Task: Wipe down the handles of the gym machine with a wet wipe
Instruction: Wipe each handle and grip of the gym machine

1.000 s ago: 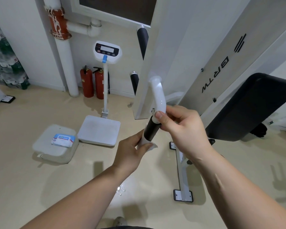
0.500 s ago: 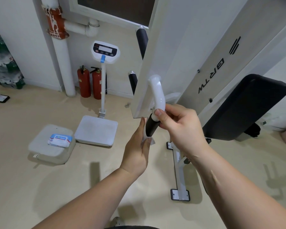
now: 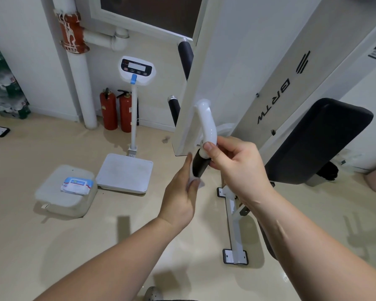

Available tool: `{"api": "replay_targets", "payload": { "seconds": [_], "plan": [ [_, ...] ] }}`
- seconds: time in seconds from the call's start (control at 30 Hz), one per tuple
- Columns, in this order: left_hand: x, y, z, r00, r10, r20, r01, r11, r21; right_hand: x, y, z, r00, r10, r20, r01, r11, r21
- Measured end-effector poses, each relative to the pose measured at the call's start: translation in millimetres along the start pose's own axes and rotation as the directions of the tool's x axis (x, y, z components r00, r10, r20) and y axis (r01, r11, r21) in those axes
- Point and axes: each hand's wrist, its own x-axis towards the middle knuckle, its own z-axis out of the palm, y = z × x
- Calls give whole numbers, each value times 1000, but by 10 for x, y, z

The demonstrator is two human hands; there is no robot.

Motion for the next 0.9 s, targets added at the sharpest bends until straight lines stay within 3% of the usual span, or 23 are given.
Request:
{"api": "replay_targets", "payload": {
  "seconds": [0.1,0.17,0.3,0.37,0.5,0.57,0.63,0.8,0.9],
  "plan": [
    [115,250,48,991,100,-91,-110,987,-114,6,-27,-6,1000,12,8,-12,999,31],
    [69,189,86,985,126,-120,-134,989,-64,-4,-22,1,1000,14,15,-14,999,37],
    [-118,-164,106,996,-27,-82,31,998,53,-37,0,44,1000,1,9,-2,999,34],
    [-77,-149,88,997,-51,-59,53,998,26,-23,-4,47,1000,-6,5,6,999,33],
    [110,271,96,989,70,-127,-82,993,-90,11,-22,45,1000,-23,7,23,999,39],
    [144,347,77,976,113,-187,-119,993,-21,4,-18,40,1000,-30,10,29,999,27],
    [96,253,54,992,81,-98,-89,993,-79,-3,-10,34,1000,-23,8,22,999,32],
    [-45,-92,5,995,-96,21,94,994,61,12,-1,19,1000,-2,-4,2,1000,25],
    [26,138,21,1000,-29,6,29,999,27,14,2,-10,1000,-7,-1,7,1000,20]
  ]
}}
